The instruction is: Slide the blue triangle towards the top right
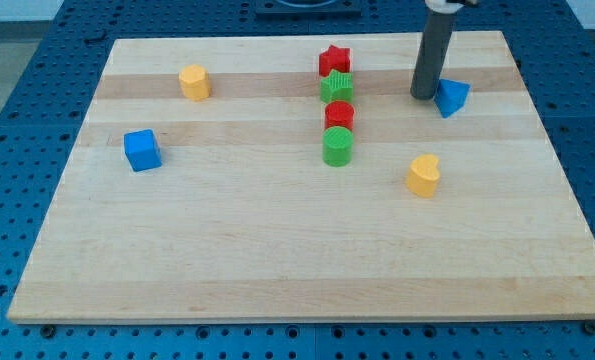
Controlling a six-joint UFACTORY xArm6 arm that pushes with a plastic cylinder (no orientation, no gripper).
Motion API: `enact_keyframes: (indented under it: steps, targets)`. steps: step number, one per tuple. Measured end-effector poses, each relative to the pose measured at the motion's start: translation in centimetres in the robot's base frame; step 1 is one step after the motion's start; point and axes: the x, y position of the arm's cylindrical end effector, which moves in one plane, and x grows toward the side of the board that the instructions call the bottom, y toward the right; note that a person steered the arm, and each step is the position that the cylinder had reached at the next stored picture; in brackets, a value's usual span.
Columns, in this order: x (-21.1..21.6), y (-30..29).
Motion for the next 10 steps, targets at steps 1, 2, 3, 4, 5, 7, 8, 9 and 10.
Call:
enact_keyframes:
  steps: [1, 2, 3, 4, 5, 7, 8, 9, 10]
  targets:
    - [1.6, 0.0]
    - [3.9, 1.1]
    - [5.0, 2.7]
    - [4.3, 3.8]
    - [3.0, 3.9]
    - [-0.5, 3.9]
    - [-2.5, 3.8]
    - [-4.0, 3.7]
    - [-4.7, 3.7]
